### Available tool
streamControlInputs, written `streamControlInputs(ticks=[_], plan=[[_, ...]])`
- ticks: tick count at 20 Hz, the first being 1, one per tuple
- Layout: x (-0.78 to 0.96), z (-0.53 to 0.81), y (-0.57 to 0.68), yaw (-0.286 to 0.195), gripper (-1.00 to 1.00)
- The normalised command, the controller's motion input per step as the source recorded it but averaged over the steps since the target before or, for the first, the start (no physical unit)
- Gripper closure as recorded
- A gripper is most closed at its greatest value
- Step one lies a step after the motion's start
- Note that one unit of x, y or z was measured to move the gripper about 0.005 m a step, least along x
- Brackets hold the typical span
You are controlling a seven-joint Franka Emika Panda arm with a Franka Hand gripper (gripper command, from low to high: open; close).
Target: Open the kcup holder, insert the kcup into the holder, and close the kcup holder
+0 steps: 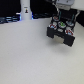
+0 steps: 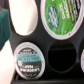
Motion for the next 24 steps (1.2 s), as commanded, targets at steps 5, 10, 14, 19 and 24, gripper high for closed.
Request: streamControlInputs(ticks=[5, 10, 14, 19, 24], plan=[[0.47, 0.27, -0.40, 0.057, -1.00], [0.51, 0.20, -0.42, 0.039, -1.00], [0.53, 0.17, -0.42, 0.034, -1.00], [0.70, 0.07, -0.38, 0.011, -1.00], [0.87, 0.00, -0.28, 0.000, -1.00]])
